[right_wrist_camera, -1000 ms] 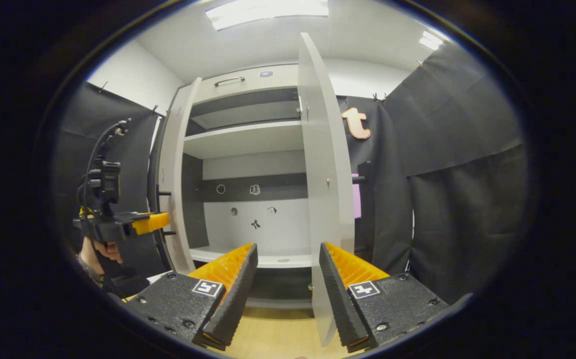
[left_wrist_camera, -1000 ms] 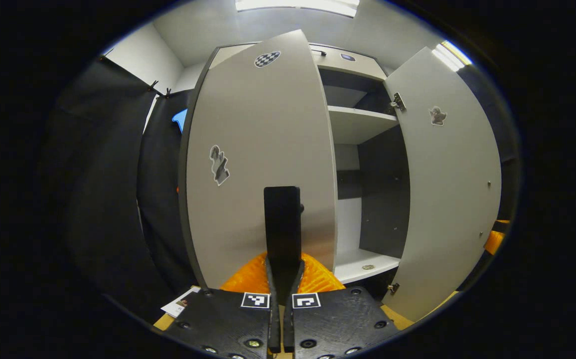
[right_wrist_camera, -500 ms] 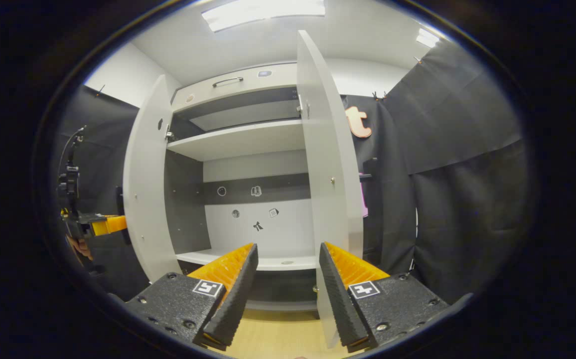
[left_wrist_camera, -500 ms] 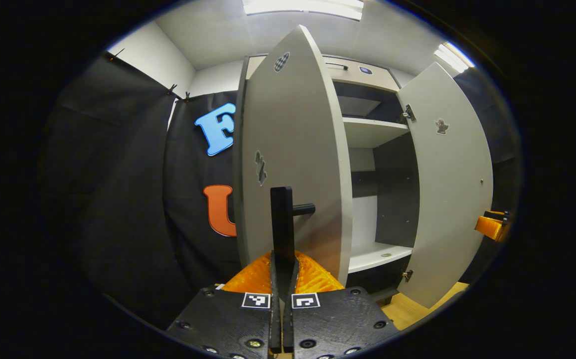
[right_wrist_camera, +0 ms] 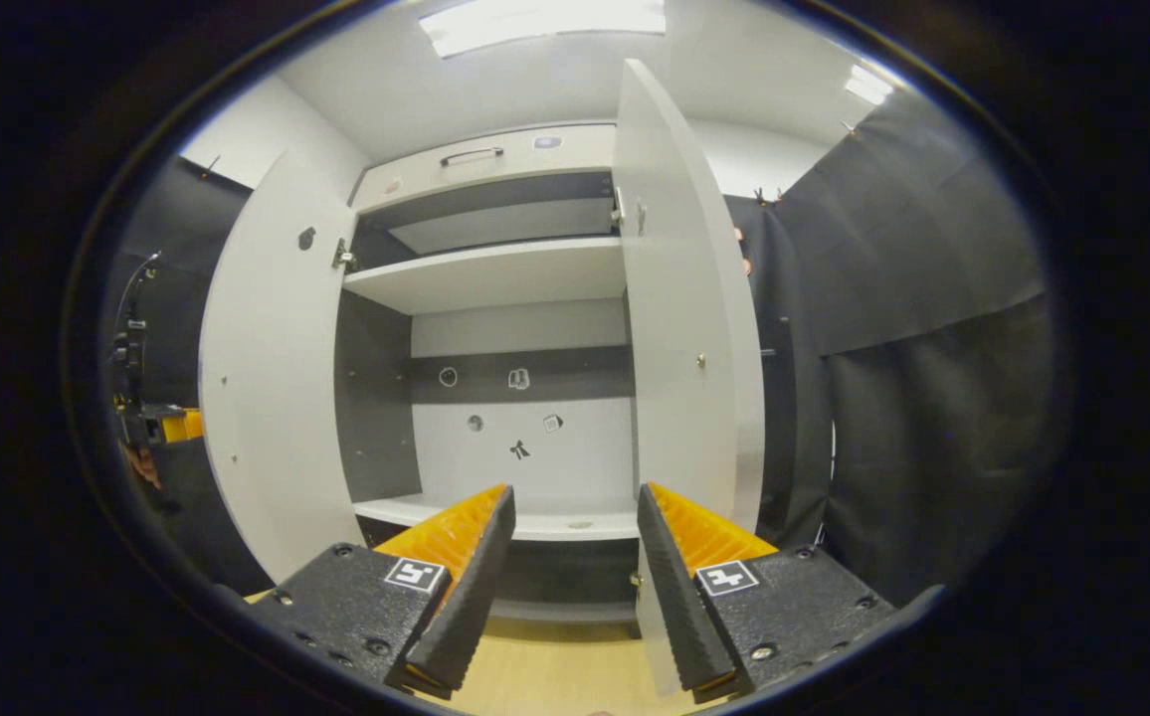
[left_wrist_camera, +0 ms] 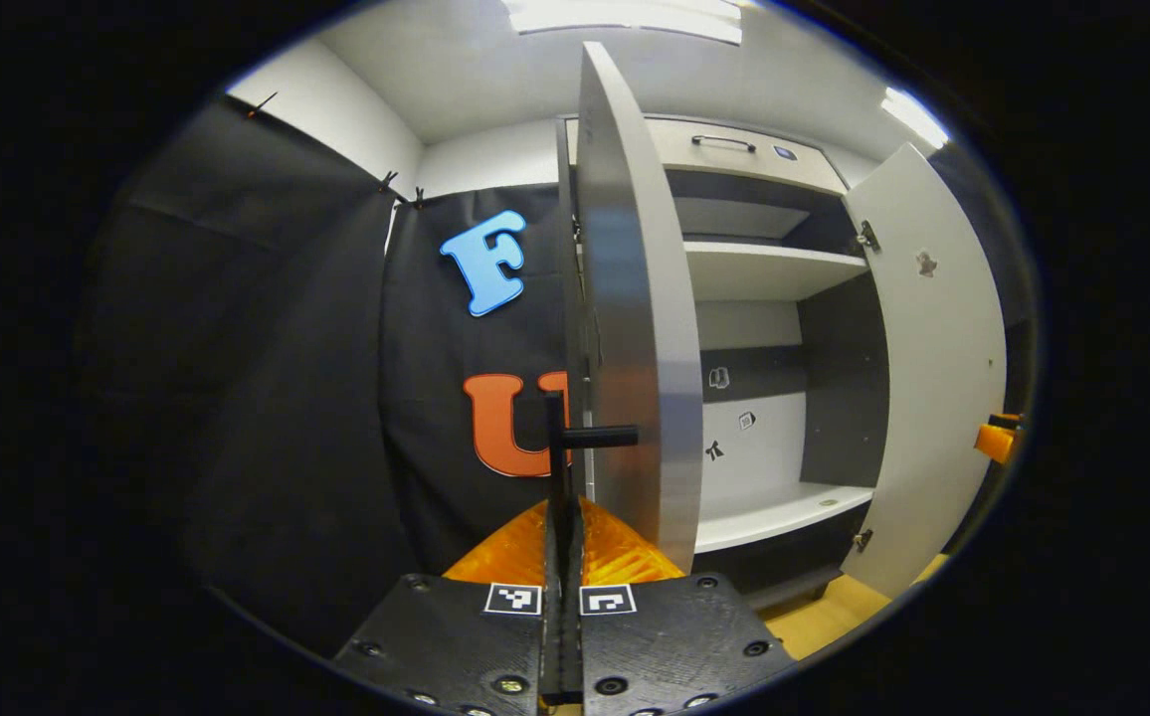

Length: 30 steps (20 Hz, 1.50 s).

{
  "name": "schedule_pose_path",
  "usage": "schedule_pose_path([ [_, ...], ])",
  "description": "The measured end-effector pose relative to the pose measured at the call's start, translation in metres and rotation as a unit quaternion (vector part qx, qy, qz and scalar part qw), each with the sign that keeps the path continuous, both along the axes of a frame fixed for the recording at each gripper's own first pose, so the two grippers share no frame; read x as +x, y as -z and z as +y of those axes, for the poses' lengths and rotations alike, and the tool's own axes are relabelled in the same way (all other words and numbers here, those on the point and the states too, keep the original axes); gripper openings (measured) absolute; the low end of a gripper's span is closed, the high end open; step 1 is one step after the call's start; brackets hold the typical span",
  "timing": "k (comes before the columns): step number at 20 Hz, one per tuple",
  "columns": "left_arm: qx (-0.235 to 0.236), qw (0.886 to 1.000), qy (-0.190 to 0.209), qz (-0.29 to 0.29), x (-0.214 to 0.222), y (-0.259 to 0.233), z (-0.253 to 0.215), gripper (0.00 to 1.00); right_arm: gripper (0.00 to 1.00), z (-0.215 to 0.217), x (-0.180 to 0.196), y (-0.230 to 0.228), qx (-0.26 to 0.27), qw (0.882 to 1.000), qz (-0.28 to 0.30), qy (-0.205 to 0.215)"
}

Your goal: Open the right door of the double-door shoe cabinet with the right hand, and open the left door with the left hand.

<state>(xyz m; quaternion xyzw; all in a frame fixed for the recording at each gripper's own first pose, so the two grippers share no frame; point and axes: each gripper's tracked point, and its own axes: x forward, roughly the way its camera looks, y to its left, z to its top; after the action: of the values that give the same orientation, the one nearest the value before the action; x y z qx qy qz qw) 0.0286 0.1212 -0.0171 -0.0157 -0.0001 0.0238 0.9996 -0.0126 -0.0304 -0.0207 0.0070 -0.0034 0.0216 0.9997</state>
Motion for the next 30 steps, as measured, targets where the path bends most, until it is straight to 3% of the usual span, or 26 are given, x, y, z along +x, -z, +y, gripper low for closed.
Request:
schedule_pose_path([
  [9, -0.022, 0.997, 0.071, -0.018, -0.019, 0.002, 0.015, 0.00, 0.78, 0.006, -0.002, -0.007, -0.006, 1.000, -0.003, 0.004],
  [13, 0.000, 0.999, 0.039, -0.023, -0.058, -0.003, 0.022, 0.00, 0.78, 0.023, 0.001, -0.009, -0.010, 1.000, -0.008, -0.009],
  [18, -0.061, 0.994, 0.081, -0.031, -0.071, -0.015, -0.053, 0.00, 0.78, 0.036, 0.002, -0.006, -0.005, 0.999, -0.002, -0.033],
  [19, -0.075, 0.993, 0.089, -0.029, -0.063, -0.014, -0.068, 0.11, 0.78, 0.038, 0.000, -0.006, -0.003, 0.999, -0.003, -0.036],
  [20, -0.084, 0.993, 0.085, -0.027, -0.054, -0.010, -0.079, 0.00, 0.78, 0.036, -0.003, -0.007, -0.004, 0.999, -0.005, -0.035],
  [24, -0.053, 0.996, 0.073, -0.014, -0.022, 0.014, -0.121, 0.00, 0.78, 0.009, -0.018, -0.009, -0.009, 1.000, -0.013, -0.011],
  [26, -0.041, 0.995, 0.093, -0.018, -0.011, 0.020, -0.150, 0.06, 0.78, -0.003, -0.023, -0.006, -0.007, 1.000, -0.012, 0.001],
  [27, -0.036, 0.994, 0.100, -0.024, -0.007, 0.020, -0.161, 0.18, 0.78, -0.008, -0.024, -0.005, -0.006, 1.000, -0.011, 0.006],
  [28, -0.025, 0.994, 0.099, -0.035, -0.005, 0.017, -0.166, 0.36, 0.78, -0.013, -0.026, -0.003, -0.003, 1.000, -0.010, 0.010],
  [29, -0.015, 0.994, 0.099, -0.047, -0.004, 0.011, -0.170, 0.60, 0.78, -0.016, -0.029, -0.001, 0.000, 1.000, -0.009, 0.013],
  [30, -0.007, 0.993, 0.100, -0.056, -0.004, 0.007, -0.174, 0.55, 0.78, -0.019, -0.030, 0.000, 0.003, 1.000, -0.007, 0.014],
])
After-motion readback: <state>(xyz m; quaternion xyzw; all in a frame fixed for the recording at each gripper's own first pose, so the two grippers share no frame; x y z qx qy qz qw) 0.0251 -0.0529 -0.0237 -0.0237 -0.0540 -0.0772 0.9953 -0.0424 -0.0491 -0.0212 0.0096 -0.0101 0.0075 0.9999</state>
